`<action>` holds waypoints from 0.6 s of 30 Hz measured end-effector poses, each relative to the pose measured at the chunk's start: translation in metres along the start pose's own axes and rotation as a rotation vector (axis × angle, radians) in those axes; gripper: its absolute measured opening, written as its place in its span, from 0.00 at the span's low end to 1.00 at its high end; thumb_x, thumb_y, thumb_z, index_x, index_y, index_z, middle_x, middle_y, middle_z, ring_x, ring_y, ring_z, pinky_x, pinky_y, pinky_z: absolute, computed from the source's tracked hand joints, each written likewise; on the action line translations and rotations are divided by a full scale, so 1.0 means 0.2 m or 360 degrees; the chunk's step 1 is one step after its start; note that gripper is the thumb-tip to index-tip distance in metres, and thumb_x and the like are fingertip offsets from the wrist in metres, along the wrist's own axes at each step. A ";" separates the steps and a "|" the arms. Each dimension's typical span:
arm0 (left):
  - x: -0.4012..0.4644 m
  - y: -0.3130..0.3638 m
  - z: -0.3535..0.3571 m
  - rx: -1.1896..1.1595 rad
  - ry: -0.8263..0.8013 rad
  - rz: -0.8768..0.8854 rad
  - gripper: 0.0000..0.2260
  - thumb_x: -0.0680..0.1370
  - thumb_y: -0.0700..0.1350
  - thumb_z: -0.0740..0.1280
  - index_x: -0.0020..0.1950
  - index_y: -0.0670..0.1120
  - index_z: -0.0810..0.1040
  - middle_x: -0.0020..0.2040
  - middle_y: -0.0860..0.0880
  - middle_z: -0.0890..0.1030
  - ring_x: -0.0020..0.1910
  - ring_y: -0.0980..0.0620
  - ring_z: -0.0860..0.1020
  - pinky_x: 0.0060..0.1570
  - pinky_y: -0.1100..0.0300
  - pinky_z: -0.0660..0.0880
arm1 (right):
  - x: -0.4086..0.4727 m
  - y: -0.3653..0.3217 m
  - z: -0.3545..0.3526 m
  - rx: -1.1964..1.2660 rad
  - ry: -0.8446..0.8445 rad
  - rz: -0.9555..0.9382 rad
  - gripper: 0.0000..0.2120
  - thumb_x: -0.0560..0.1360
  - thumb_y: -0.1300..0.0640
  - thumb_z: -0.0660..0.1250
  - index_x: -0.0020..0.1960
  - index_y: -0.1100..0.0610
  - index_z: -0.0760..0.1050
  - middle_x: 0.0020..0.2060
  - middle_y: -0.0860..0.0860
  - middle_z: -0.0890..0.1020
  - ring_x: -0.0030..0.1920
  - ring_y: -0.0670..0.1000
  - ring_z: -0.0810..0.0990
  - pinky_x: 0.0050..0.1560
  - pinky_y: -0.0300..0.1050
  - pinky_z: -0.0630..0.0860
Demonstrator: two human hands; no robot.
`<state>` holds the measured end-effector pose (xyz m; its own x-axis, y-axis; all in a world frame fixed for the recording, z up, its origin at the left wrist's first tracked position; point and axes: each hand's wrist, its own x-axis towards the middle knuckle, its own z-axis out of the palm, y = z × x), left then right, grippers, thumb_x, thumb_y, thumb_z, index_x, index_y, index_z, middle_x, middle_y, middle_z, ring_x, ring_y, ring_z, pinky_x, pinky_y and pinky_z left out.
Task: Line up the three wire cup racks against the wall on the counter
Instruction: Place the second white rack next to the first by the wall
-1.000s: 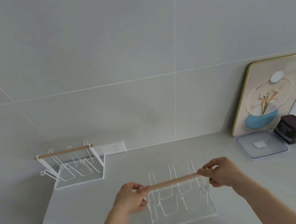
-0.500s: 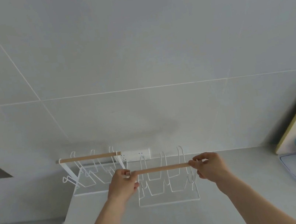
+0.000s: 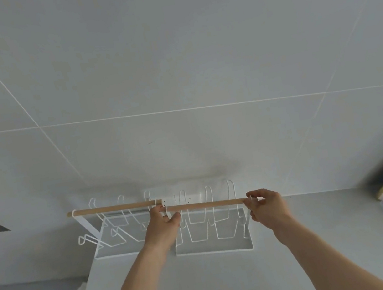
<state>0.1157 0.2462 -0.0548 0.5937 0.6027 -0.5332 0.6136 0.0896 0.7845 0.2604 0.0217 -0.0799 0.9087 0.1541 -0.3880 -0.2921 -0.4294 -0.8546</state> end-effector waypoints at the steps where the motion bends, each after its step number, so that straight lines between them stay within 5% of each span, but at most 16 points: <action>1: 0.01 0.00 0.00 -0.0024 0.0013 -0.0012 0.30 0.77 0.50 0.68 0.77 0.50 0.62 0.66 0.41 0.80 0.65 0.41 0.79 0.70 0.42 0.73 | 0.01 0.00 0.01 0.0000 -0.0001 -0.0017 0.02 0.76 0.53 0.74 0.48 0.48 0.83 0.34 0.51 0.83 0.37 0.55 0.80 0.57 0.63 0.83; 6: -0.04 -0.01 0.04 -0.0220 0.0111 -0.0066 0.30 0.79 0.40 0.67 0.78 0.45 0.57 0.70 0.42 0.75 0.70 0.39 0.76 0.68 0.49 0.70 | 0.02 0.01 0.02 0.0024 0.0006 -0.0030 0.03 0.79 0.52 0.70 0.51 0.46 0.81 0.38 0.54 0.84 0.40 0.57 0.82 0.58 0.62 0.83; 10: -0.01 -0.07 0.04 -0.0256 0.0183 -0.0129 0.27 0.72 0.39 0.70 0.69 0.32 0.68 0.70 0.28 0.72 0.67 0.30 0.75 0.71 0.42 0.72 | 0.00 0.00 0.03 0.0051 0.0079 -0.0002 0.04 0.78 0.51 0.70 0.50 0.50 0.76 0.44 0.57 0.86 0.48 0.62 0.86 0.57 0.61 0.83; 18: -0.03 -0.06 0.02 -0.0236 0.0237 -0.0029 0.21 0.77 0.36 0.69 0.70 0.45 0.73 0.67 0.47 0.77 0.67 0.43 0.77 0.64 0.52 0.73 | -0.03 0.01 0.08 0.0026 0.0120 -0.0019 0.05 0.79 0.53 0.68 0.52 0.53 0.77 0.44 0.55 0.87 0.47 0.60 0.86 0.44 0.50 0.79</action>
<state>0.1073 0.2381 -0.0618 0.4929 0.7094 -0.5037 0.5337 0.2108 0.8190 0.2498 0.0333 -0.0845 0.9317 0.0915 -0.3514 -0.2856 -0.4131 -0.8648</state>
